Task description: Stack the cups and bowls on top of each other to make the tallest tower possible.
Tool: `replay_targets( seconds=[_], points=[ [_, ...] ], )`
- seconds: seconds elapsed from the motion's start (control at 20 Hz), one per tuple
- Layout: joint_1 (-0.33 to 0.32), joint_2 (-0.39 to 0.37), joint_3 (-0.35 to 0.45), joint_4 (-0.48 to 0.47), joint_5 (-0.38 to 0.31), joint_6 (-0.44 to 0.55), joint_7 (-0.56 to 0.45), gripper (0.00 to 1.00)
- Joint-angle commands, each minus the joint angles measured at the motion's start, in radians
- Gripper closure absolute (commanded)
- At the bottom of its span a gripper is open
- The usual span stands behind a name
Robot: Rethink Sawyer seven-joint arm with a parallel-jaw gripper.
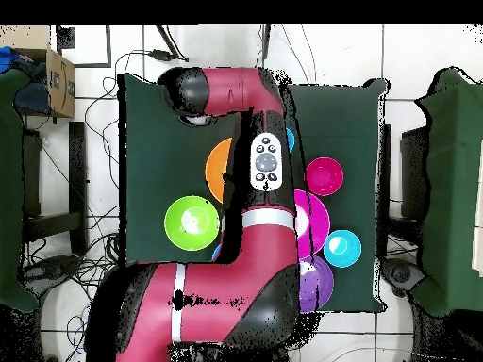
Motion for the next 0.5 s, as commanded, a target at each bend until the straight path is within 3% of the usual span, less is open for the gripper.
replay_targets(
  seconds=[0.05,0.5],
  points=[
    [0.012,-0.013,0.007,0.092,-0.020,0.000,0.042,0.00],
    [0.003,-0.012,0.012,0.114,-0.010,-0.086,0.038,0.00]
  ],
)
